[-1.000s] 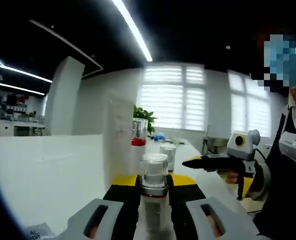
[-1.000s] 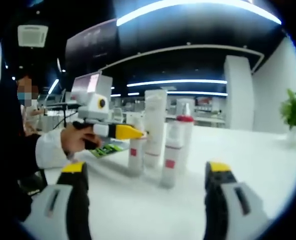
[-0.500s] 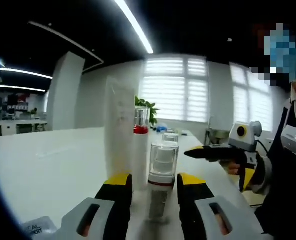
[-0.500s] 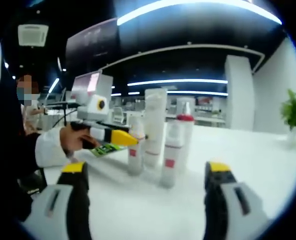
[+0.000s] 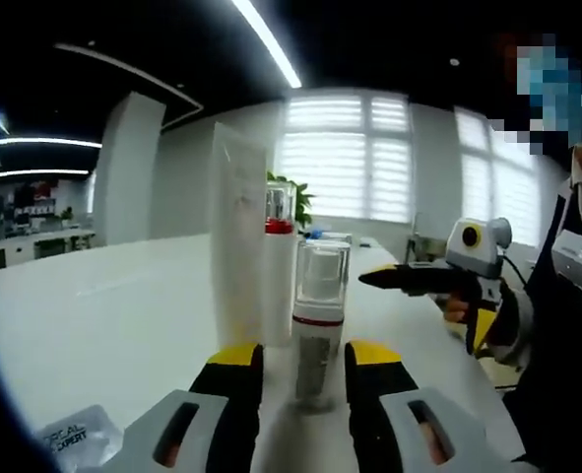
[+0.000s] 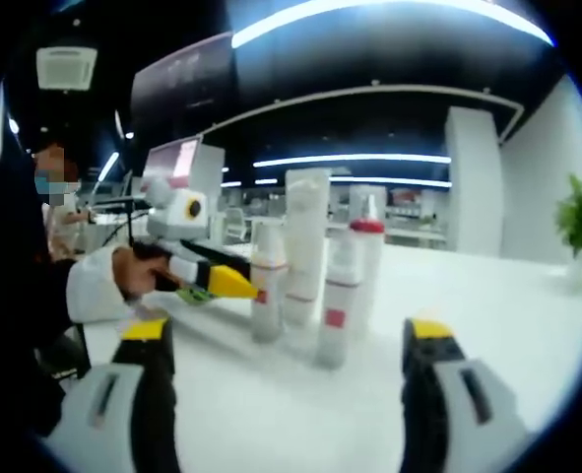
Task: Arrange the skincare products in the storage area until every visible bottle or jar stands upright without overlapping.
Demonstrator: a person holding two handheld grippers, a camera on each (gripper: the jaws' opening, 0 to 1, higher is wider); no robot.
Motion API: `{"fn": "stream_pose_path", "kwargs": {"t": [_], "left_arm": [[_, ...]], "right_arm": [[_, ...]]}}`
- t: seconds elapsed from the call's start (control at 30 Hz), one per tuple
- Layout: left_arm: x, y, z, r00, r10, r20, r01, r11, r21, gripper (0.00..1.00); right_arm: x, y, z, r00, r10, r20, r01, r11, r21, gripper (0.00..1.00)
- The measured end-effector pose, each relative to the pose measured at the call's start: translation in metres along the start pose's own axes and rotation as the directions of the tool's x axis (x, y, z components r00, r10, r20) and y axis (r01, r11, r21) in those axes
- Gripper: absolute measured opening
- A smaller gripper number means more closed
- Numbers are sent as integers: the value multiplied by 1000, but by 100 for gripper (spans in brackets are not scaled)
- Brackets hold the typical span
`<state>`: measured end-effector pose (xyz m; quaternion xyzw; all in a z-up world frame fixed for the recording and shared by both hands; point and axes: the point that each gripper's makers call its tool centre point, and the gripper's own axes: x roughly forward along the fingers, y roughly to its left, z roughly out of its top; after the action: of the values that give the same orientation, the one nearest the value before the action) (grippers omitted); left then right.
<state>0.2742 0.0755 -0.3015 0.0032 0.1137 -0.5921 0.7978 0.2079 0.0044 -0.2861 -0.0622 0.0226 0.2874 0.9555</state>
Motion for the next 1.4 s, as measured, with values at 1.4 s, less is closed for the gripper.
{"fn": "stream_pose_path", "kwargs": {"t": [1.4], "left_arm": [[3,-2,-13,999,-10,-33,8,998,-69,25]], "right_arm": [[7,4,-5,1000,24,-2,-24,1000,13,96]]}}
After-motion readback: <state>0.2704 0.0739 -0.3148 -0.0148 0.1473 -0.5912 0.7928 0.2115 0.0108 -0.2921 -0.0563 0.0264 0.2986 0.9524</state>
